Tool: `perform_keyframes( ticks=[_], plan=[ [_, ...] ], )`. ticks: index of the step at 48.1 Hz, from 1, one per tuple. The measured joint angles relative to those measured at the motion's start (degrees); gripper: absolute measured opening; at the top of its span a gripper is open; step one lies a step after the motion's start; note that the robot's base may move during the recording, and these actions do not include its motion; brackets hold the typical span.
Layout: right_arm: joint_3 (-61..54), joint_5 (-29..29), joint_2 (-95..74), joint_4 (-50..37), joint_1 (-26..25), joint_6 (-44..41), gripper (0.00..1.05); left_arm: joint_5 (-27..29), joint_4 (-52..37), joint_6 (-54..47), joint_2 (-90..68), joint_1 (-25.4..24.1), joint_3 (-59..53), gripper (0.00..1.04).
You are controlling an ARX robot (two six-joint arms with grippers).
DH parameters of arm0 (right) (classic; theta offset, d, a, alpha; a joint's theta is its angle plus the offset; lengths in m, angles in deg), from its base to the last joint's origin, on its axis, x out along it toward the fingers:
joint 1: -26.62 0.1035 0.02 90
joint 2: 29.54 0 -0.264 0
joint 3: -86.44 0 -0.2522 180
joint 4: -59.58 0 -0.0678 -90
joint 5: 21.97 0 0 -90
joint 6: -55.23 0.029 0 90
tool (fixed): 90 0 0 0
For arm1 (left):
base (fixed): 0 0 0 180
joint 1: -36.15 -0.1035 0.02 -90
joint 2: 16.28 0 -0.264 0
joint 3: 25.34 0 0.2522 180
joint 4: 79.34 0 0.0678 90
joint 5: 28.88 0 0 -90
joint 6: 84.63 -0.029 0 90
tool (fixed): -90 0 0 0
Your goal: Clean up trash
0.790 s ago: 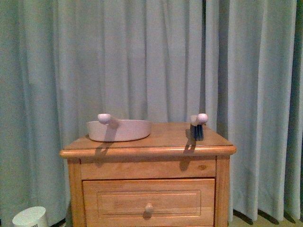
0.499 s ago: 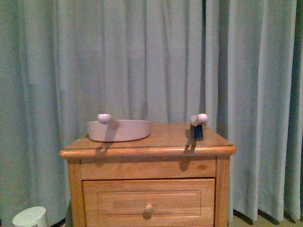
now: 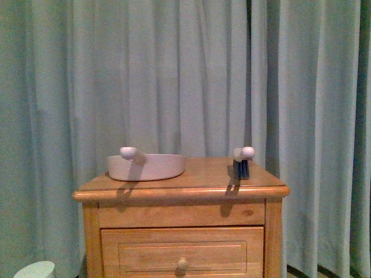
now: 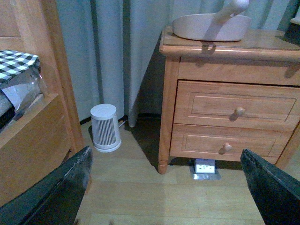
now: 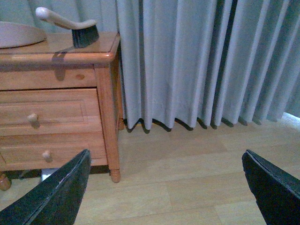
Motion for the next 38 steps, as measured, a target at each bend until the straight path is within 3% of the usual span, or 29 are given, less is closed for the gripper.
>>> perform_keyframes(
  ticks=[38],
  plan=[
    [0.0, 0.0, 0.0, 0.0, 0.0, 0.0, 0.97, 0.1, 0.0, 0.0, 0.0, 0.0, 0.0, 0.97]
  ],
)
